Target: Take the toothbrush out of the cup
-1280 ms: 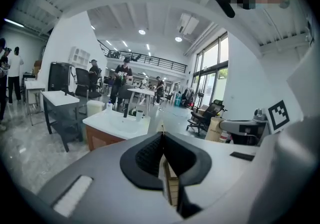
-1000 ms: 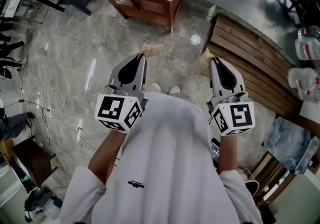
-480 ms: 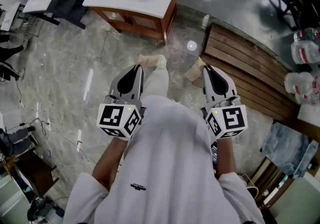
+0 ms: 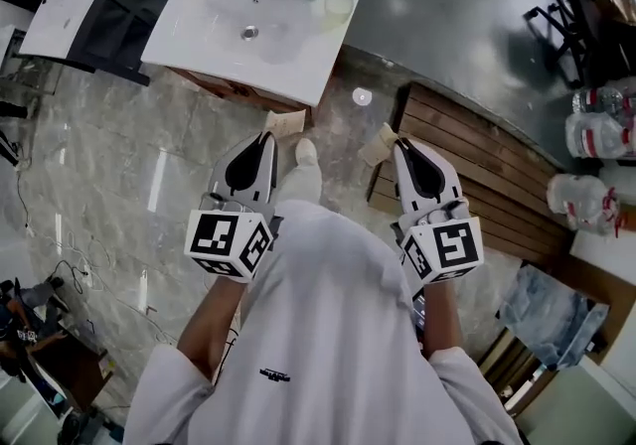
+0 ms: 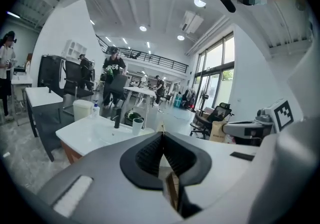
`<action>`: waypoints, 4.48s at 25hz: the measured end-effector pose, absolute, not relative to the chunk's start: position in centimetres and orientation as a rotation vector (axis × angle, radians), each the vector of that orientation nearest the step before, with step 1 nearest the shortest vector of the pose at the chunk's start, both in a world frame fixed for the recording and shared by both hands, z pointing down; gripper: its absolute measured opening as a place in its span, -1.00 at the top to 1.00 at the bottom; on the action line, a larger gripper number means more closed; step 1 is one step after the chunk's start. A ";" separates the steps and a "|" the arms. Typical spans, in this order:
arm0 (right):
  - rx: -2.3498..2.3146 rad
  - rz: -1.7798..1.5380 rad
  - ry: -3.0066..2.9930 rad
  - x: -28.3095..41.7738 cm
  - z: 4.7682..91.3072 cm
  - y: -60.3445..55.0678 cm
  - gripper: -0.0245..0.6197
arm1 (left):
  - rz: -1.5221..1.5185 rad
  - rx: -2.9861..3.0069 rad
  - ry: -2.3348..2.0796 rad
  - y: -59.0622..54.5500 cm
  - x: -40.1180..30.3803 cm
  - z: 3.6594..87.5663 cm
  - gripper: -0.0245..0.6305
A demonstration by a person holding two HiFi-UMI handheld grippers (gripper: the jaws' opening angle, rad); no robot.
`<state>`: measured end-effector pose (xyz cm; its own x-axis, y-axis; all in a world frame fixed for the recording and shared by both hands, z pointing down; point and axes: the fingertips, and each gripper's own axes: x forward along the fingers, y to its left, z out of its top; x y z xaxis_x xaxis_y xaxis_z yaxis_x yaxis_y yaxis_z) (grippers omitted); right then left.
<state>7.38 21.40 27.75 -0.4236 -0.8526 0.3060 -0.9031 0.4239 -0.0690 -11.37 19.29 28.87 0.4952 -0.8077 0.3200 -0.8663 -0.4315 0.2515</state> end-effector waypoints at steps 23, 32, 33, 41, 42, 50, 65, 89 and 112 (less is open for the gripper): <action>1.472 0.309 -2.540 7.8 26.1 -1.8 0.88 | 0.211 2.319 -1.468 -1.5 -10.4 26.5 0.91; 1.458 0.323 -2.555 8.8 26.3 -4.3 0.88 | 0.206 2.300 -1.498 -3.6 -9.7 26.3 0.91; 1.462 0.325 -2.552 8.9 26.4 -4.6 0.88 | 0.203 2.300 -1.500 -3.9 -9.6 26.2 0.91; 1.468 0.314 -2.562 8.4 26.4 -7.8 0.88 | 0.213 2.291 -1.500 -5.7 -9.5 26.9 0.91; 1.468 0.315 -2.562 8.4 26.4 -8.2 0.88 | 0.217 2.293 -1.498 -5.9 -9.4 27.0 0.91; 1.480 0.317 -2.564 7.8 27.6 -10.5 0.88 | 0.218 2.273 -1.494 -6.7 -9.0 28.0 0.91; 1.506 0.328 -2.553 7.0 29.8 -15.8 0.88 | 0.222 2.217 -1.502 -10.0 -9.5 30.7 0.91; 1.486 0.512 -2.479 5.7 39.4 -18.2 0.88 | 0.278 2.147 -1.475 -12.4 -10.3 35.6 0.91; 1.550 0.642 -2.370 8.2 44.4 -18.5 0.87 | 0.297 2.148 -1.456 -12.2 -9.6 37.0 0.91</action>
